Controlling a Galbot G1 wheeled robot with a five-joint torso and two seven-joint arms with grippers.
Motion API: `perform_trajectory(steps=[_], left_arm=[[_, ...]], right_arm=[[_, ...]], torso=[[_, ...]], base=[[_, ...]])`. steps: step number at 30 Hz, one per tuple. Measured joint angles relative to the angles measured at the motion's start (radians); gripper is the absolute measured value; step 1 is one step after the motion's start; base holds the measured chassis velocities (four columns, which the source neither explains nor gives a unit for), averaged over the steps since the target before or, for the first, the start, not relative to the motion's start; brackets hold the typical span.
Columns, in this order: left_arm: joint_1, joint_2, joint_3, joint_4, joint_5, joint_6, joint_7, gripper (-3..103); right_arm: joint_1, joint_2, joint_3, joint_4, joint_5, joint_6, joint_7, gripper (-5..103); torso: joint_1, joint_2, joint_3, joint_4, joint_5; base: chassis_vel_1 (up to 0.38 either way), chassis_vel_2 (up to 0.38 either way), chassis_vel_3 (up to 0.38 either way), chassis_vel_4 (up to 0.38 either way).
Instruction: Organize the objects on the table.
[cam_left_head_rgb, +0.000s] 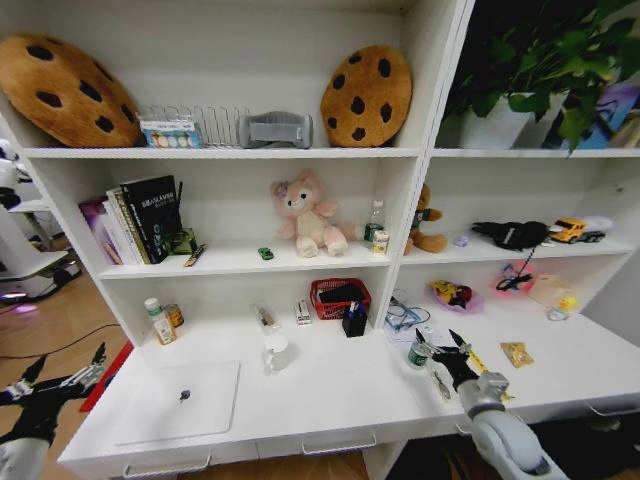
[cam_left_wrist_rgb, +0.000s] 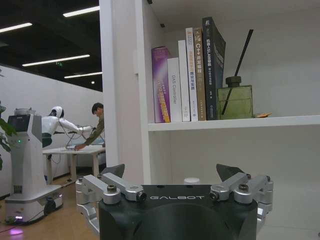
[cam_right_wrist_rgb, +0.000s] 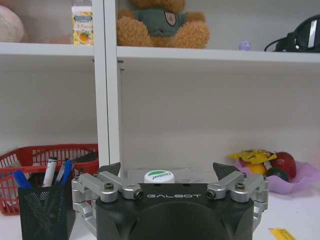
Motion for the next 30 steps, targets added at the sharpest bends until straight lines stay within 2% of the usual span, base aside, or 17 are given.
perform_trajectory(steps=[2,4,6,7,8,9,10,11,12,14,16,17,18,19,21,23,30], left_arm=[[0.0,0.0,0.0,0.0,0.0,0.0,0.0,100],[0.0,0.0,0.0,0.0,0.0,0.0,0.0,100],[0.0,0.0,0.0,0.0,0.0,0.0,0.0,100],[0.0,0.0,0.0,0.0,0.0,0.0,0.0,100],[0.0,0.0,0.0,0.0,0.0,0.0,0.0,100],[0.0,0.0,0.0,0.0,0.0,0.0,0.0,100],[0.0,0.0,0.0,0.0,0.0,0.0,0.0,100],[0.0,0.0,0.0,0.0,0.0,0.0,0.0,100],[0.0,0.0,0.0,0.0,0.0,0.0,0.0,100],[0.0,0.0,0.0,0.0,0.0,0.0,0.0,100],[0.0,0.0,0.0,0.0,0.0,0.0,0.0,100],[0.0,0.0,0.0,0.0,0.0,0.0,0.0,100],[0.0,0.0,0.0,0.0,0.0,0.0,0.0,100],[0.0,0.0,0.0,0.0,0.0,0.0,0.0,100],[0.0,0.0,0.0,0.0,0.0,0.0,0.0,100],[0.0,0.0,0.0,0.0,0.0,0.0,0.0,100],[0.0,0.0,0.0,0.0,0.0,0.0,0.0,100]], right_arm=[[0.017,0.0,-0.009,-0.012,0.009,-0.009,0.003,101],[0.039,0.001,-0.025,-0.031,0.025,-0.023,0.009,91],[0.048,0.002,-0.031,-0.039,0.029,-0.027,0.011,91],[0.053,0.005,-0.036,-0.046,0.03,-0.028,0.013,86],[0.053,0.005,-0.036,-0.046,0.03,-0.028,0.013,86],[0.055,0.007,-0.04,-0.048,0.03,-0.028,0.013,75],[0.056,0.007,-0.041,-0.048,0.029,-0.028,0.013,75],[0.055,0.008,-0.042,-0.047,0.027,-0.028,0.013,65],[0.055,0.008,-0.042,-0.047,0.027,-0.028,0.013,65],[0.053,0.007,-0.042,-0.044,0.027,-0.028,0.014,54],[0.052,0.007,-0.041,-0.042,0.026,-0.028,0.014,54],[0.051,0.007,-0.04,-0.038,0.028,-0.03,0.018,42],[0.051,0.007,-0.04,-0.038,0.028,-0.03,0.018,42],[0.051,0.008,-0.038,-0.033,0.036,-0.035,0.022,37],[0.051,0.008,-0.037,-0.031,0.037,-0.037,0.024,37],[0.049,0.011,-0.035,-0.022,0.041,-0.043,0.03,29],[-0.005,0.008,-0.005,0.084,0.058,-0.072,0.052,29]], torso=[[0.0,0.0,0.0,-0.0001,0.0005],[0.0,0.0,0.0,0.0,0.0004],[0.0,0.0,0.0,0.0,0.0003],[0.0,0.0,0.0,0.0,0.0001],[0.0,0.0,0.0,0.0,0.0001],[0.0,0.0,0.0,-0.0001,0.0003],[0.0,0.0,0.0,0.0,0.0002],[0.0,0.0,0.0,-0.0001,0.0002],[0.0,0.0,0.0,-0.0001,0.0002],[0.0,0.0,0.0,-0.0001,0.0002],[0.0,0.0,0.0,-0.0001,0.0002],[0.0,0.0,0.0,-0.0001,0.0003],[0.0,0.0,0.0,-0.0001,0.0003],[0.0,0.0,0.0,-0.0001,0.0002],[0.0,0.0,0.0,-0.0001,0.0002],[0.0,0.0,0.0,-0.0001,0.0005],[0.0,0.0,0.0,0.0,0.0002]], base=[[0.0,0.0,0.0,0.0],[0.0,0.0,0.0,0.0],[0.0,0.0,0.0,0.0],[0.0,0.0,0.0,0.0],[0.0,0.0,0.0,0.0],[0.0,0.0,0.0,0.0],[0.0,0.0,0.0,0.0],[0.0,0.0,0.0,0.0],[0.0,0.0,0.0,0.0],[0.0,0.0,0.0,0.0],[0.0,0.0,0.0,0.0],[0.0,0.0,0.0,0.0],[0.0,0.0,0.0,0.0],[0.0,0.0,0.0,0.0],[0.0,0.0,0.0,0.0],[0.0,0.0,0.0,0.0],[0.0,0.0,0.0,0.0]])
